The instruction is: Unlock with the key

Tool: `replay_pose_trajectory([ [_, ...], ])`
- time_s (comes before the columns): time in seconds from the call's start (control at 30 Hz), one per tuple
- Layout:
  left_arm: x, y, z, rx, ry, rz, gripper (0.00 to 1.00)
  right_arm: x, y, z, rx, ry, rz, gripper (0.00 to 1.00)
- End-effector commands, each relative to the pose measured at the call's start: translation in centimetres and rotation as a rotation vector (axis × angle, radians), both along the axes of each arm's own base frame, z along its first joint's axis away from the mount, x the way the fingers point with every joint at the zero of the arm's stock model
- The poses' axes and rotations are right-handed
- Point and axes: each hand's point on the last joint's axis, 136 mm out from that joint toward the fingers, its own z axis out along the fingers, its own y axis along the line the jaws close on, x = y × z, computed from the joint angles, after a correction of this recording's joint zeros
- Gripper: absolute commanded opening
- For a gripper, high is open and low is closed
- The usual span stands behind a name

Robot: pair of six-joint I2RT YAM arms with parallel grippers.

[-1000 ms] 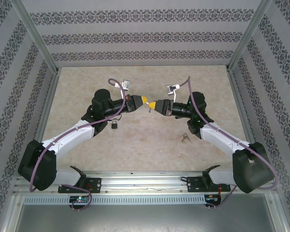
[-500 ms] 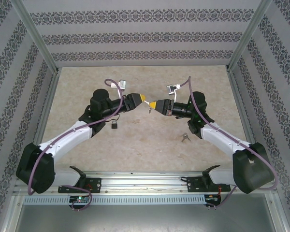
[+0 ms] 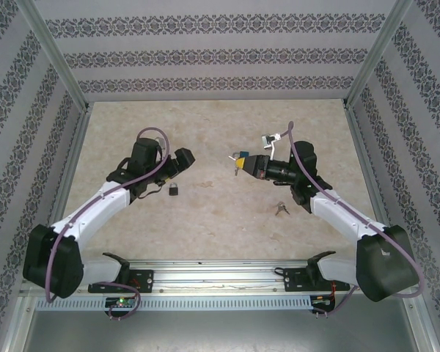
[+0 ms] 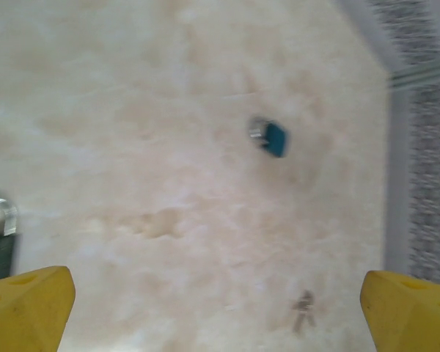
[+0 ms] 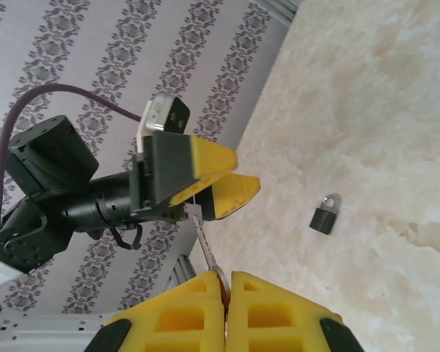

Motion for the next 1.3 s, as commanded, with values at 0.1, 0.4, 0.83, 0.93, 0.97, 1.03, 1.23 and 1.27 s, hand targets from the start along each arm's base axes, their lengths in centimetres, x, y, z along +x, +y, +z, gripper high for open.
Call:
replay_pose_trajectory([
  [0.1,-1.2,3.0,-5.1,0.235,0.254,0.023,0.98,-0.4,-0.7,-1.1,-0.06,-0.023,-0.029,0.0],
  [0.4,-0.8,5.3,-8.6,0.51,0.452,-0.023,0.63,-0.4,-0.9,-1.9,-0.079,-0.012,-0.044,0.0],
  [0.83,-0.8,4.4,-12.4,0.577,0.55,-0.08,0.67,-0.3,-1.0,-2.8,-0.092,0.009,-0.056,0.0],
  [0.93,-0.8,4.1,-12.8,0.58,0.563,-0.09,0.65,-0.3,-1.0,-3.0,-0.093,0.014,-0.057,0.0],
  [0.97,-0.8,3.9,-13.0,0.581,0.566,-0.095,0.65,-0.3,-1.0,-3.0,-0.094,0.015,-0.058,0.0],
  [1.03,-0.9,3.8,-13.4,0.586,0.577,-0.104,0.62,-0.3,-1.0,-3.2,-0.095,0.015,-0.061,0.0],
  [1.23,-1.2,3.7,-14.3,0.605,0.597,-0.114,0.56,-0.1,-1.0,-3.4,-0.096,0.023,-0.062,0.0],
  [1.27,-1.3,3.8,-14.4,0.609,0.602,-0.116,0.55,-0.1,-1.0,-3.5,-0.095,0.025,-0.062,0.0],
])
